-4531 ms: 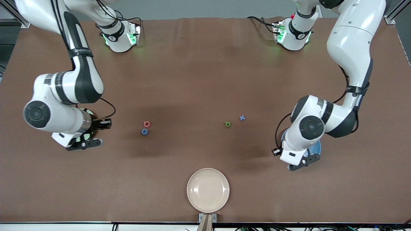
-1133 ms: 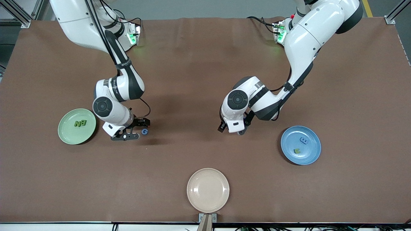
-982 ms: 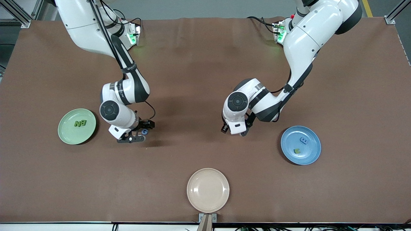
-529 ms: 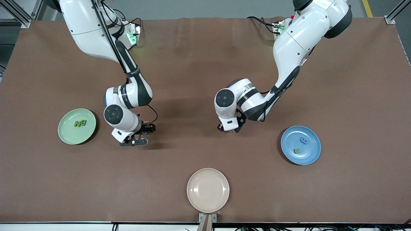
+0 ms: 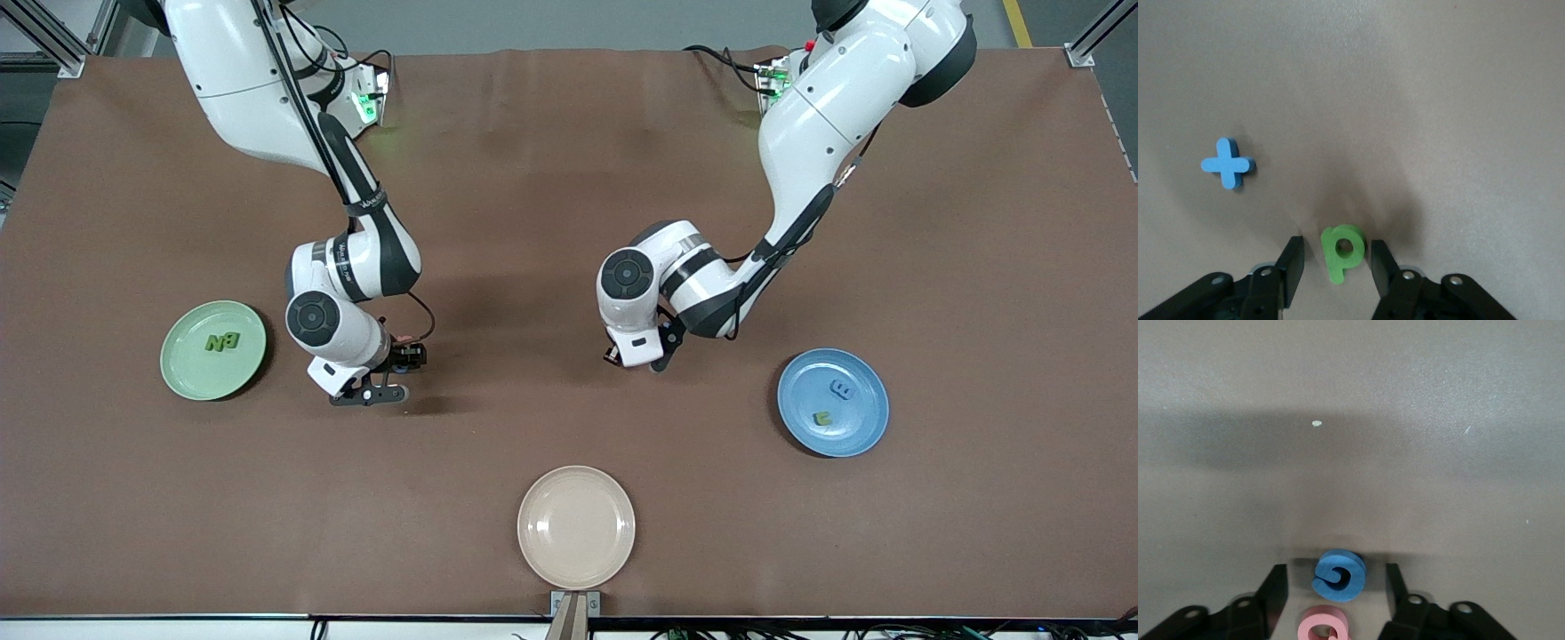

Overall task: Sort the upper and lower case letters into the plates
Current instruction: 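Grasp the blue G with the right gripper while the left gripper grasps the p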

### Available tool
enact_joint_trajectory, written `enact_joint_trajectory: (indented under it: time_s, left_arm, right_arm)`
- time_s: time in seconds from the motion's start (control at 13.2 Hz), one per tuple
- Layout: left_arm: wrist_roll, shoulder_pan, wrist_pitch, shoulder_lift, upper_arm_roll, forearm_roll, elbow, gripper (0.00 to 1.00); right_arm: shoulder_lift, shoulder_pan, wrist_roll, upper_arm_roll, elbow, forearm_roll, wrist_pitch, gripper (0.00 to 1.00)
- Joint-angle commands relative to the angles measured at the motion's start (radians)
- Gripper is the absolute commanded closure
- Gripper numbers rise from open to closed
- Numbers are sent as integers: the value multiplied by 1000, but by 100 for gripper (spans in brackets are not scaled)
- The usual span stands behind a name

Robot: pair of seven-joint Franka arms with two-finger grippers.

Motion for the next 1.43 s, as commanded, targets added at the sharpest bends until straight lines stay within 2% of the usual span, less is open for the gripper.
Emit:
enact_joint_trajectory:
  time_s: [0.0, 0.15, 0.38, 0.53, 0.68, 0.76, 0.91, 0.98, 1.13, 1.28, 1.36]
  left_arm:
    - [-10, 16, 3, 8, 5, 7, 7, 54]
    - [-13, 19, 3, 10, 5, 5, 7, 58]
    - [-11, 19, 4, 18, 5, 7, 6, 67]
    - [-11, 18, 4, 19, 5, 7, 7, 65]
    - [-11, 16, 6, 22, 5, 7, 7, 66]
    - [-11, 15, 4, 24, 5, 8, 7, 67]
    - [-11, 15, 6, 25, 5, 7, 7, 67]
    - [-11, 13, 6, 25, 5, 8, 7, 70]
    - [-11, 13, 30, 25, 5, 8, 4, 75]
    - [-15, 9, 55, 25, 5, 7, 3, 96]
    - [-24, 9, 63, 25, 5, 7, 3, 99]
  right_arm:
    - [10, -6, -8, 1, 7, 3, -1, 46]
    - [13, -6, -6, 1, 5, 3, 6, 51]
    - [13, -6, -6, 1, 5, 3, 6, 65]
    - [13, -5, -6, 1, 7, 3, 5, 77]
    - [-2, -6, -6, -6, 13, 4, -4, 80]
    - [-33, -14, -11, -22, 19, 3, -21, 80]
    - [-116, -34, -80, -54, 24, -8, -157, 80]
    - [-153, -46, -148, -92, 25, -9, -218, 80]
    - [-173, -60, -286, -176, 25, -10, -259, 80]
    - [-170, -93, -460, -252, 24, -10, -262, 80]
    - [-167, -139, -532, -260, 19, -10, -257, 80]
